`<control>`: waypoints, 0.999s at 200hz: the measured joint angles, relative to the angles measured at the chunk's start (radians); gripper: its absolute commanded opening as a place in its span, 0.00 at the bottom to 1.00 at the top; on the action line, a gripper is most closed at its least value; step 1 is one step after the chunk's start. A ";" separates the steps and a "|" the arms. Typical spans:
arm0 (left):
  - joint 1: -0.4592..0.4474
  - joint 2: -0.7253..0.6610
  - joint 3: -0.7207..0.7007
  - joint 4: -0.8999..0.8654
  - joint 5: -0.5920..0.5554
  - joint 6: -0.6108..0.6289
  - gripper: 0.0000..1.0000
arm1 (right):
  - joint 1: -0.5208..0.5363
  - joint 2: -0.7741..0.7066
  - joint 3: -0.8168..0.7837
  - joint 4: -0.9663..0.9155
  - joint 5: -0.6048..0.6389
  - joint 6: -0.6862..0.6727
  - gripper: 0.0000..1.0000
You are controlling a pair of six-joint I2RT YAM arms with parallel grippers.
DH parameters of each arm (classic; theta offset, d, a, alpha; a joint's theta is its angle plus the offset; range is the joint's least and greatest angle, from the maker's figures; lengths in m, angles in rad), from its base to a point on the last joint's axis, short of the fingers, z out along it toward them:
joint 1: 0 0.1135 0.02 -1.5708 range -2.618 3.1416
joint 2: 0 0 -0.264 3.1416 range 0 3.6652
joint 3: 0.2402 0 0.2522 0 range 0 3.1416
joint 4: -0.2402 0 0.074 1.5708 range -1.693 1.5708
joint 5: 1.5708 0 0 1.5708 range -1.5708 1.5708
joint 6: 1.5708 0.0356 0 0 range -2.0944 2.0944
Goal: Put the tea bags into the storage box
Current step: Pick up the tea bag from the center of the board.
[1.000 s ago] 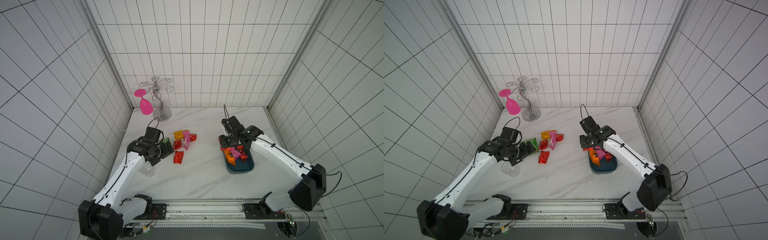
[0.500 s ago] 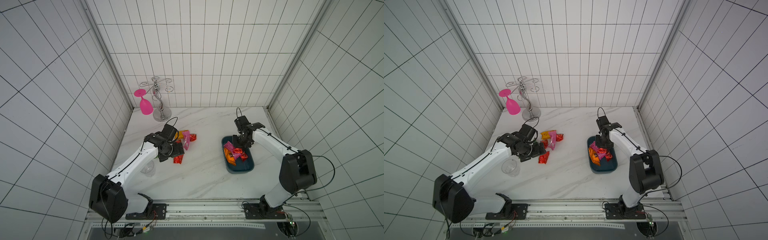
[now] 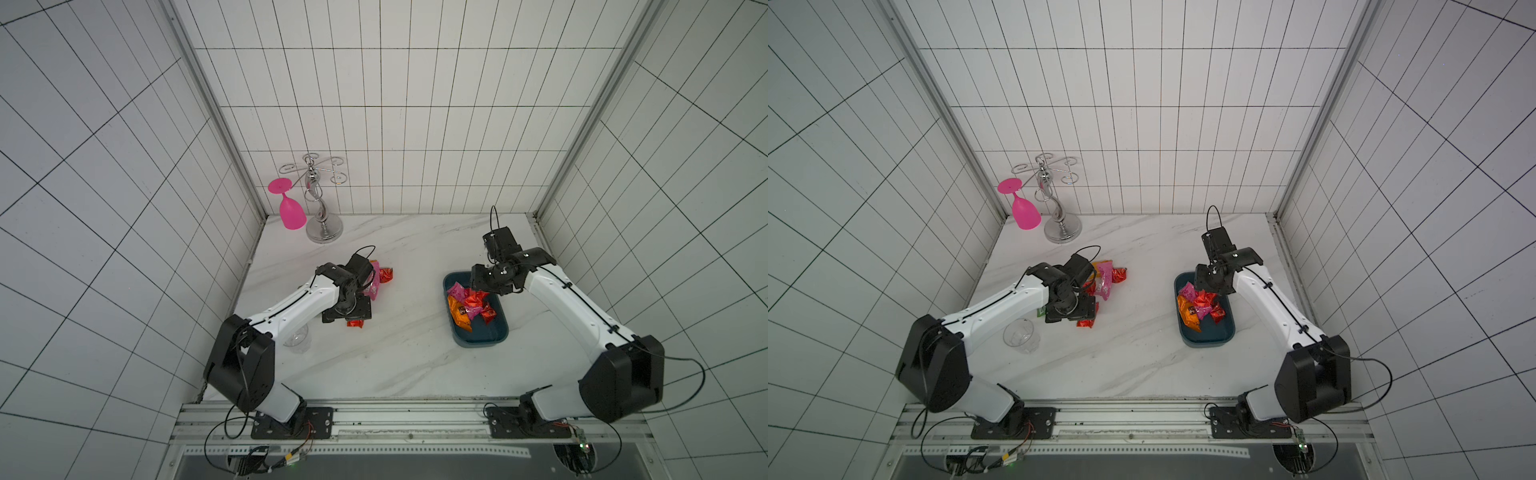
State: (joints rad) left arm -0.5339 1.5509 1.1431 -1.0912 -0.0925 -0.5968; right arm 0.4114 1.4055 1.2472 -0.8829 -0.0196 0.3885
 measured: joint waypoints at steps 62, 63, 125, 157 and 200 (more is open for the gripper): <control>-0.002 0.130 0.049 0.139 -0.032 0.060 0.79 | 0.000 -0.139 -0.085 -0.047 -0.027 0.039 0.56; -0.002 0.131 0.049 0.140 -0.033 0.060 0.79 | 0.000 -0.139 -0.085 -0.048 -0.027 0.040 0.56; -0.002 0.224 0.026 0.268 -0.047 0.066 0.79 | 0.000 -0.174 -0.084 -0.085 -0.016 0.043 0.56; -0.002 0.245 -0.003 0.291 -0.046 0.058 0.76 | 0.000 -0.175 -0.084 -0.096 -0.013 0.043 0.56; -0.002 0.254 -0.029 0.317 -0.037 0.050 0.46 | 0.000 -0.175 -0.084 -0.104 -0.011 0.043 0.55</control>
State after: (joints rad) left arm -0.5358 1.8050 1.1141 -0.7738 -0.1291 -0.5465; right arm 0.4114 1.2301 1.1629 -0.9867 -0.0307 0.4313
